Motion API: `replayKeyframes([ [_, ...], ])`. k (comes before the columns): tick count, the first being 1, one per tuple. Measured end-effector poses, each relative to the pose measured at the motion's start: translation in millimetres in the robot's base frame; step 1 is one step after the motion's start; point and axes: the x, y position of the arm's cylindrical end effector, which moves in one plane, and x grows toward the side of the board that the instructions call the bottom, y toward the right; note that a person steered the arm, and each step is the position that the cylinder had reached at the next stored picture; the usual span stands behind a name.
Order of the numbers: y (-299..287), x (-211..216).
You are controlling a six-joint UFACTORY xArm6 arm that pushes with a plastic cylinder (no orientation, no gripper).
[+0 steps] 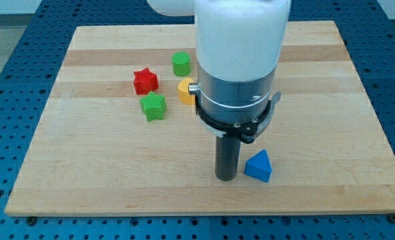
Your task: Slide the blue triangle to the bottom right diagonal to the yellow hexagon
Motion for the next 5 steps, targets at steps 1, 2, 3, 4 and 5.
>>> replayKeyframes([
  [1, 46.7, -0.2],
  [2, 77.9, -3.0],
  [3, 82.7, -3.4],
  [4, 72.5, -20.3],
  [5, 43.4, -66.1],
])
